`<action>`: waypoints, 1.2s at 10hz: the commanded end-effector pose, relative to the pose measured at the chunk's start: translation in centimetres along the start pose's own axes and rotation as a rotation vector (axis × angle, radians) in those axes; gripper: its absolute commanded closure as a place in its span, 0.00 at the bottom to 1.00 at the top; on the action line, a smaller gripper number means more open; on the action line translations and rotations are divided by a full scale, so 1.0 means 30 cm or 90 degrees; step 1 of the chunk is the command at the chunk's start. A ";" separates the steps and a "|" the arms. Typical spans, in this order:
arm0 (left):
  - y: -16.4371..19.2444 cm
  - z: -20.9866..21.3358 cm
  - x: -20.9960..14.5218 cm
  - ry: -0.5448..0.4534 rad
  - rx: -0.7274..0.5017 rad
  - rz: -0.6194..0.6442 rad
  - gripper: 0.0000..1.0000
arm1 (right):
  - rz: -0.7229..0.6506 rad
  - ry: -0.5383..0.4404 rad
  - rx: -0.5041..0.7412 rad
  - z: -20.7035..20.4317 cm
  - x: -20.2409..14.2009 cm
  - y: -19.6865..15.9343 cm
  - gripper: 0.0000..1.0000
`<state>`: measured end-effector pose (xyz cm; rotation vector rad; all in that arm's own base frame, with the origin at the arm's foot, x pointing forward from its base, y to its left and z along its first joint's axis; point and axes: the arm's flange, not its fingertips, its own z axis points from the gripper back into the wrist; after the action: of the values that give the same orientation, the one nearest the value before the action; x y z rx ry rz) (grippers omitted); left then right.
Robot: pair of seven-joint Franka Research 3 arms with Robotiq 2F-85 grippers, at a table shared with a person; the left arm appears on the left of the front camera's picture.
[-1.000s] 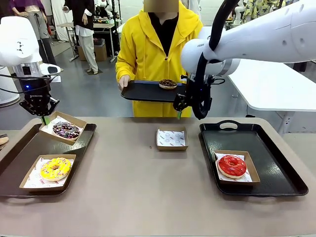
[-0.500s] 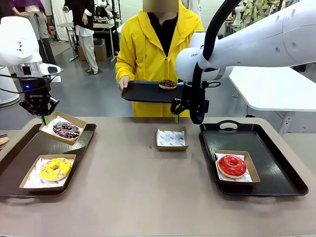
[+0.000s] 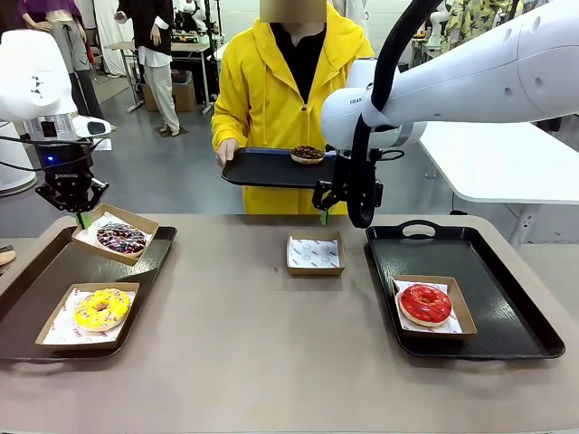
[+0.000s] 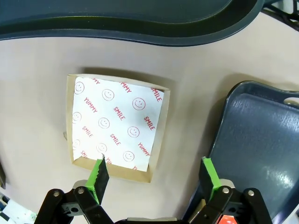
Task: Individually package the donuts and arrange them on the tray.
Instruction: Place the picked Paper togo box on the Handle tray while simultaneously picking up another Paper togo box from the table with the other hand.
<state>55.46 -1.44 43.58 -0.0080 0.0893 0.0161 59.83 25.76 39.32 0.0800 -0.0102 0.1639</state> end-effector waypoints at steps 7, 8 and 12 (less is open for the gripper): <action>-0.012 -0.088 0.061 -0.016 0.012 0.009 0.99 | -0.049 -0.032 -0.022 -0.106 -0.008 0.019 0.00; -0.012 -0.101 0.063 -0.015 0.017 0.006 0.99 | -0.055 -0.034 -0.028 -0.129 -0.007 0.014 0.00; -0.008 -0.141 0.091 -0.012 0.024 0.010 0.99 | -0.101 -0.043 -0.041 -0.176 -0.035 -0.013 0.00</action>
<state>57.32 -1.62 39.25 -0.0063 0.0847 0.0161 59.60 25.82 34.48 0.0584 -0.0437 0.0404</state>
